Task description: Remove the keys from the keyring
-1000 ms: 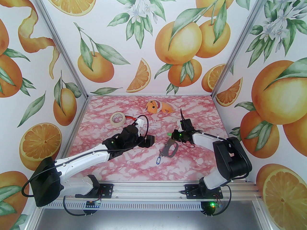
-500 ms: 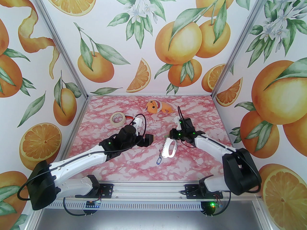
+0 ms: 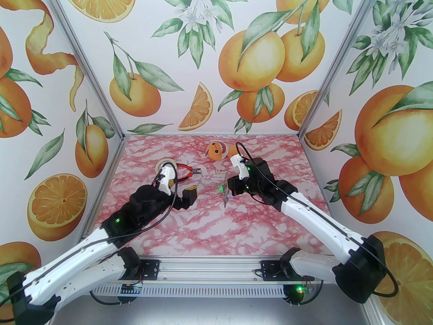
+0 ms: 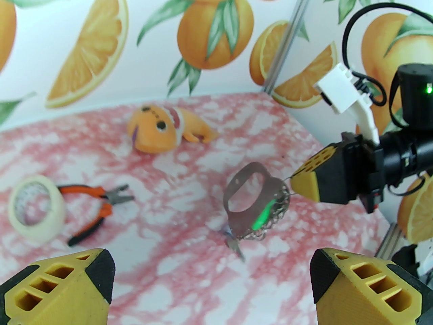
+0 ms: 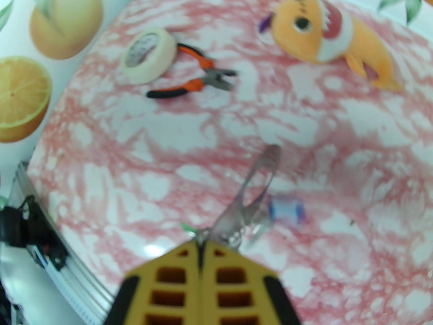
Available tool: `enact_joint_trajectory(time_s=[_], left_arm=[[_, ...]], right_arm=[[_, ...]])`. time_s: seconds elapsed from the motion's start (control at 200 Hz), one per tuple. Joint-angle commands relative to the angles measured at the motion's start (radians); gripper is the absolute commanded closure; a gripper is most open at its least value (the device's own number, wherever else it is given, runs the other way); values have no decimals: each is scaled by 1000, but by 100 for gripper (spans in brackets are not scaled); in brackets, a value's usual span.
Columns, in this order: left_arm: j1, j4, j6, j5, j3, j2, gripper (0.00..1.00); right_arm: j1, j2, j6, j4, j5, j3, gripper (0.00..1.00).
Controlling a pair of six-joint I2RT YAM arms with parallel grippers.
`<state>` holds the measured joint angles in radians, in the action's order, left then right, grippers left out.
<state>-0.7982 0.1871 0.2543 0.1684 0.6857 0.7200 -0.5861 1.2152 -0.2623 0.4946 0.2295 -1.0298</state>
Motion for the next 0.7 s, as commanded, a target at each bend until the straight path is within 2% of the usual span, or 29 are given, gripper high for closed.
enact_joint_trajectory(time_s=[0.0,0.175,0.3,0.425,0.695], left_arm=[[7,-23,-172,-62,-41,-51,4],[7,-122,-262,-255,-89,-62,8],[7,-179,-309,-296,-100,-15,12],[7,-202,-339,-353,-80,50,22],[9,-312,-347,-445,-96,113,29]], right_arm=[[-34,-31,71,84,30,-68,100],[-76,-44,79,117,89,-132,100],[-102,-65,101,123,123,-150,100],[-112,-82,129,134,172,-158,100],[-124,-127,224,99,206,-143,100]])
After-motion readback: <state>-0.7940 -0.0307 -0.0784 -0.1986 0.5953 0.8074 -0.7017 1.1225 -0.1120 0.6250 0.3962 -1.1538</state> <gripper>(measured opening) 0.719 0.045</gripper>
